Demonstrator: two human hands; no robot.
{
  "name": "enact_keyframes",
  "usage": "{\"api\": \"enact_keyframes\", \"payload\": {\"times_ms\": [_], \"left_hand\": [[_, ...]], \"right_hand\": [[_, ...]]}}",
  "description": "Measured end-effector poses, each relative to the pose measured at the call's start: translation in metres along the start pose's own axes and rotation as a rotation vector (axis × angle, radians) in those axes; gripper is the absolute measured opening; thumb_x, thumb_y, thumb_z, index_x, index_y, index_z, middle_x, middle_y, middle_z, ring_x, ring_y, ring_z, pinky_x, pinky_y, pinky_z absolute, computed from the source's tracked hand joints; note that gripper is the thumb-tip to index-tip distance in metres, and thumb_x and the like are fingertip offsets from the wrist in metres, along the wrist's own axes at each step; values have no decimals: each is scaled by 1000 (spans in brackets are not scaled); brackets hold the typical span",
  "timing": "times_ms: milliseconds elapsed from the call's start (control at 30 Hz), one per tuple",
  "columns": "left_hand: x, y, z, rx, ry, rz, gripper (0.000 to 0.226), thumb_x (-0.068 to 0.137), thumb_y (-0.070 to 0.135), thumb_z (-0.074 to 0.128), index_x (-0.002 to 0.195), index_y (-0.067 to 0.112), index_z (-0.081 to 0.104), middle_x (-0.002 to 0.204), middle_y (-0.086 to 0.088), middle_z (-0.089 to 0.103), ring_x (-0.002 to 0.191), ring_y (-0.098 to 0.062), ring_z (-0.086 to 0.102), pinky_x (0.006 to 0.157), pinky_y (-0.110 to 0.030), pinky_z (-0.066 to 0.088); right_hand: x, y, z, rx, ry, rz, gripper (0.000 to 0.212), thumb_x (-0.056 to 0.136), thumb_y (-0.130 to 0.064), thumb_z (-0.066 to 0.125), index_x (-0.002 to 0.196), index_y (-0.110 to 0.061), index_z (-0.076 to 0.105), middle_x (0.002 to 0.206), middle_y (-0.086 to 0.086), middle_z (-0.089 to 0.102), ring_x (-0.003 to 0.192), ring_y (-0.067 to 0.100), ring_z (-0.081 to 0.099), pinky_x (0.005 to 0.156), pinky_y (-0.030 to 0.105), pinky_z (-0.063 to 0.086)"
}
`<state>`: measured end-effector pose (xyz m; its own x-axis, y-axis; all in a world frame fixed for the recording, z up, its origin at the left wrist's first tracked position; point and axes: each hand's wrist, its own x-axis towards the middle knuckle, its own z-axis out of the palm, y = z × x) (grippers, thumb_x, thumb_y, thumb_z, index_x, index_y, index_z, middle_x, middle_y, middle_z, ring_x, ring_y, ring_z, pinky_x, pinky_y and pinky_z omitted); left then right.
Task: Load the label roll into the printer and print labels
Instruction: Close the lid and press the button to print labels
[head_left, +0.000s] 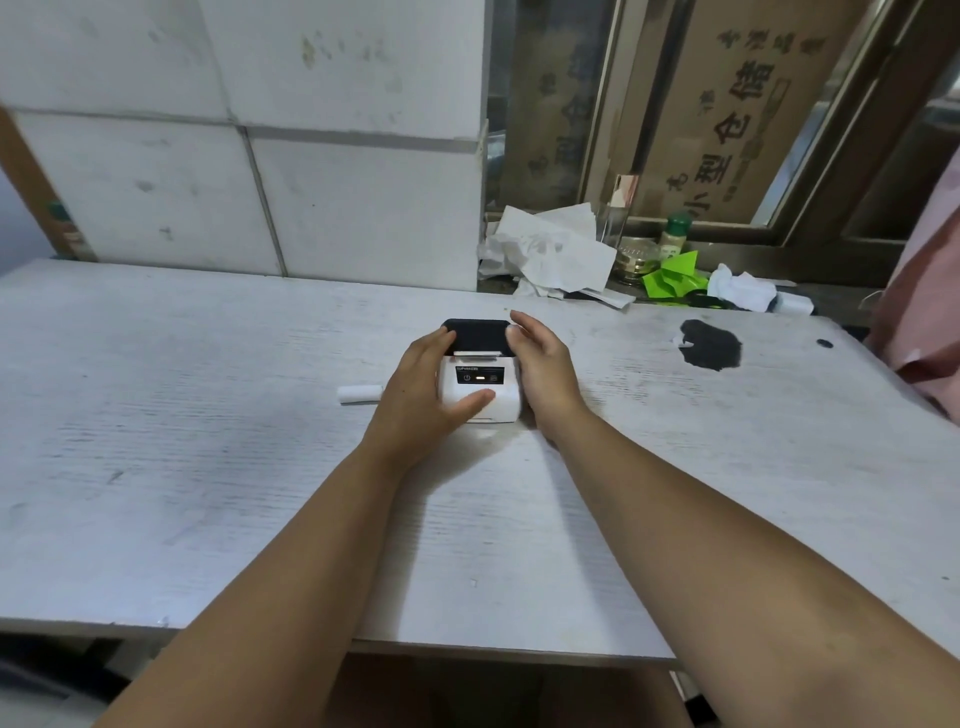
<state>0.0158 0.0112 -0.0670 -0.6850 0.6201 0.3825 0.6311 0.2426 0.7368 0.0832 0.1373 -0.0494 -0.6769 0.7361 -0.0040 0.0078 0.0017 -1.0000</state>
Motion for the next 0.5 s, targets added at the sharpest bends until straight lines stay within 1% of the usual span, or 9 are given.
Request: {"api": "enact_keyframes", "payload": {"times_ms": [67,133,200,233,267,300,333,400,500], "left_hand": [[0,2,-1,-71,17,-41,66,82,26,71,140,17,43,144,3,43,131,-10,42,108,-27,37],[0,3,-3,-195,24,-105,58,85,24,67,139,21,46,141,5,45,125,-11,48,101,-25,42],[1,1,-5,-267,28,-154,54,86,25,66,137,24,49,139,5,48,123,-12,51,99,-24,43],[1,0,-5,-273,18,-168,55,85,25,66,136,24,49,139,5,49,123,-12,52,100,-24,44],[2,-1,-6,-276,-4,-173,57,83,25,68,137,25,49,138,6,51,124,-10,52,101,-25,44],[2,-1,-7,-282,-35,-168,60,82,25,70,138,26,48,138,7,52,123,-7,52,101,-23,44],[1,0,-7,-289,-70,-155,63,81,23,72,139,27,47,137,9,53,122,-3,52,100,-21,44],[-1,2,-7,-284,-120,-120,71,78,18,75,141,29,44,138,11,51,120,2,51,99,-19,44],[-2,4,-7,-217,-150,-95,82,75,15,77,145,27,37,141,13,44,119,2,47,102,-20,42]], "right_hand": [[-5,-6,-4,87,9,56,36,81,-27,54,116,-33,60,120,8,67,115,25,62,106,46,45],[-9,-12,-8,161,-1,97,34,85,-13,49,112,-32,58,109,8,67,111,28,64,104,45,45],[-12,-11,-12,184,-18,110,41,86,-3,46,114,-30,57,117,6,60,117,26,59,105,44,44],[-14,-10,-13,161,-35,105,44,84,-1,46,117,-29,57,124,11,58,120,27,57,107,45,43],[-16,-9,-14,126,-54,92,48,83,-1,48,121,-29,56,131,12,56,122,26,56,108,45,42],[-18,-8,-15,90,-68,74,52,81,-1,48,125,-28,55,133,6,55,121,21,56,108,44,43],[-19,-6,-15,64,-80,55,55,80,1,48,128,-26,53,131,0,56,117,17,57,106,41,44],[-20,-5,-17,40,-92,17,58,81,6,45,130,-22,51,117,-9,59,108,12,59,98,34,47],[-20,-1,-22,61,-124,-8,59,81,9,45,128,-28,49,112,-16,58,112,13,58,98,37,46]]}}
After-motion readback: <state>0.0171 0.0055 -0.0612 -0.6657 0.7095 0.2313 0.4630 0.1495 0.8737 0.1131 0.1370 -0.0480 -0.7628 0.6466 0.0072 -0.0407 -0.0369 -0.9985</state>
